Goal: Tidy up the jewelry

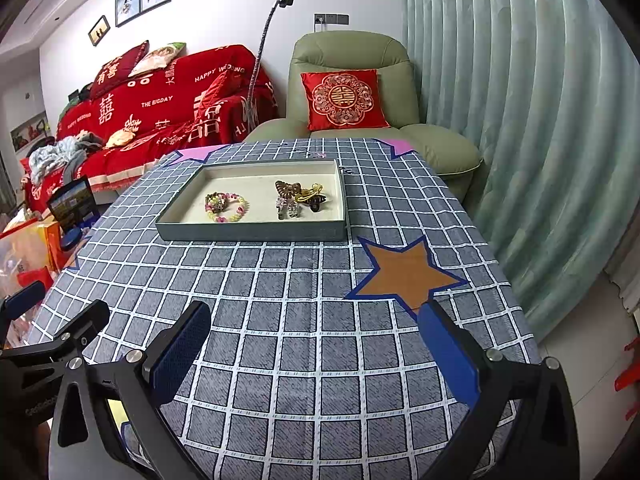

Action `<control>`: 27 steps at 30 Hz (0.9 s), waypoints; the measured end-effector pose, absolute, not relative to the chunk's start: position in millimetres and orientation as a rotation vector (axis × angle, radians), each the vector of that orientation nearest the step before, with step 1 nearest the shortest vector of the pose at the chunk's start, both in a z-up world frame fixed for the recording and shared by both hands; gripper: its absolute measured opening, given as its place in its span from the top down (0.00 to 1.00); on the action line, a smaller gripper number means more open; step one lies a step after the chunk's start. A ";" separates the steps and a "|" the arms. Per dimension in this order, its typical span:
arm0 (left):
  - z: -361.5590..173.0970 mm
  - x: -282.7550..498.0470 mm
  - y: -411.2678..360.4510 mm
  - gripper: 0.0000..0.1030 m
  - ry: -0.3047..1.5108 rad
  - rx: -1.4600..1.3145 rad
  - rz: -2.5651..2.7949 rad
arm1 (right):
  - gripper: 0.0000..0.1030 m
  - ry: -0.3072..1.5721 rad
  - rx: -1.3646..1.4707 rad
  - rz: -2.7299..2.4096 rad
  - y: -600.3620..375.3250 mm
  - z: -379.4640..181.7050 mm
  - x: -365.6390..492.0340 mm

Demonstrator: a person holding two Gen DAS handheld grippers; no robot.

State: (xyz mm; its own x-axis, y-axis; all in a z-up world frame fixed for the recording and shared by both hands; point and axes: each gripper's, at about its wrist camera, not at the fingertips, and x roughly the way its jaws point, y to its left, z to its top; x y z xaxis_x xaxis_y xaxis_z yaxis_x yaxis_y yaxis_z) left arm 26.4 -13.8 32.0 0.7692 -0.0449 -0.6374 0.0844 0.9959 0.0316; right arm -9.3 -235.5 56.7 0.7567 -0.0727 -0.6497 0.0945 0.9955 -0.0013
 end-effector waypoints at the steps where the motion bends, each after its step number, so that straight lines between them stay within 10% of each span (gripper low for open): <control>1: 32.0 26.6 -13.9 0.00 0.690 0.059 -0.070 | 0.00 0.709 0.033 -0.090 -235.7 56.7 -9.2; 27: 30.5 26.8 -15.2 0.00 0.690 0.064 -0.071 | 0.00 0.711 0.036 -0.089 -234.2 55.2 -9.8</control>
